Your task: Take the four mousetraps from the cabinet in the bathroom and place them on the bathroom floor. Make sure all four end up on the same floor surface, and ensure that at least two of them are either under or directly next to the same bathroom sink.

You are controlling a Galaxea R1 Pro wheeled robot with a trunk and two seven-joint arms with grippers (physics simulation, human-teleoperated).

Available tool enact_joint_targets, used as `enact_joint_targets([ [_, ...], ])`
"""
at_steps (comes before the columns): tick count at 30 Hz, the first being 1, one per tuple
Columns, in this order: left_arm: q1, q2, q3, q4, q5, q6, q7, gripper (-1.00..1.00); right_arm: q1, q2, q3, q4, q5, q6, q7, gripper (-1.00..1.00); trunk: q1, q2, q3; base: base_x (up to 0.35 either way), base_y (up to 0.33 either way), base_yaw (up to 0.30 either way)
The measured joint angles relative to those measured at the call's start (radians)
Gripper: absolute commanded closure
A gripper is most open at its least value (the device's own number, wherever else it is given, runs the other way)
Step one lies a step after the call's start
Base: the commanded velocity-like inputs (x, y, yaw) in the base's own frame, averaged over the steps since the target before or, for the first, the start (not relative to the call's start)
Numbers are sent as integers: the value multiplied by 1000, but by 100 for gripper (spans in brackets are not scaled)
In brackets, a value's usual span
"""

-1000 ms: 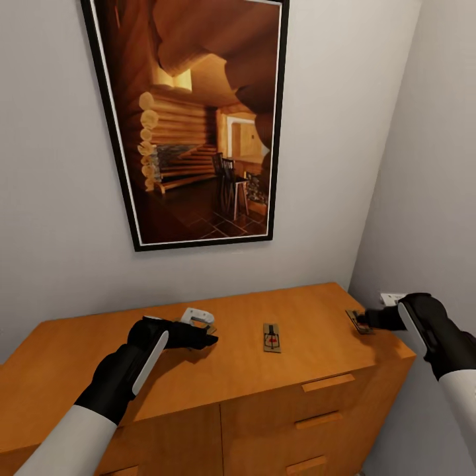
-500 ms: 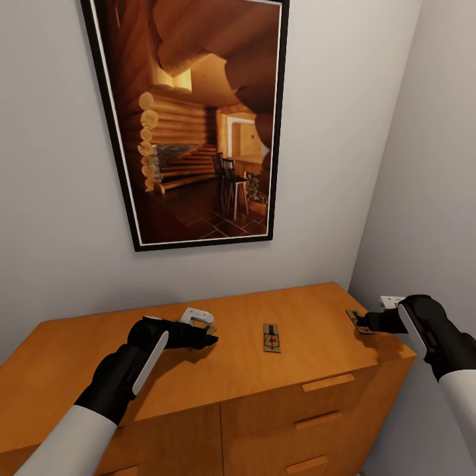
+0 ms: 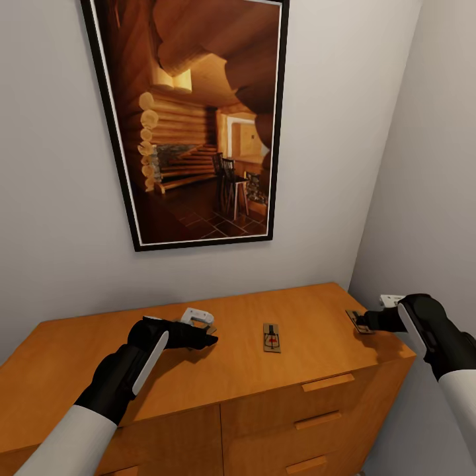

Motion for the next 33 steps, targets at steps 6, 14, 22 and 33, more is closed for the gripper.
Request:
enact_joint_targets([
  [6, 0, 0, 0, 0, 0, 0, 0, -100, 0, 0, 1, -3, 0, 0, -1, -100, 0, 0, 0, 0, 0, 0],
  [14, 0, 0, 0, 0, 0, 0, 0, -100, 0, 1, 2, -3, 0, 0, -6, -100, 0, 0, 0, 0, 0, 0],
  [22, 0, 0, 0, 0, 0, 0, 0, -100, 0, 5, 3, 4, 2, 0, -10, -100, 0, 0, 0, 0, 0, 0],
  [33, 0, 0, 0, 0, 0, -1, 0, -100, -24, 14, 4, 21, 0, 0, -10, -100, 0, 0, 0, 0, 0, 0],
])
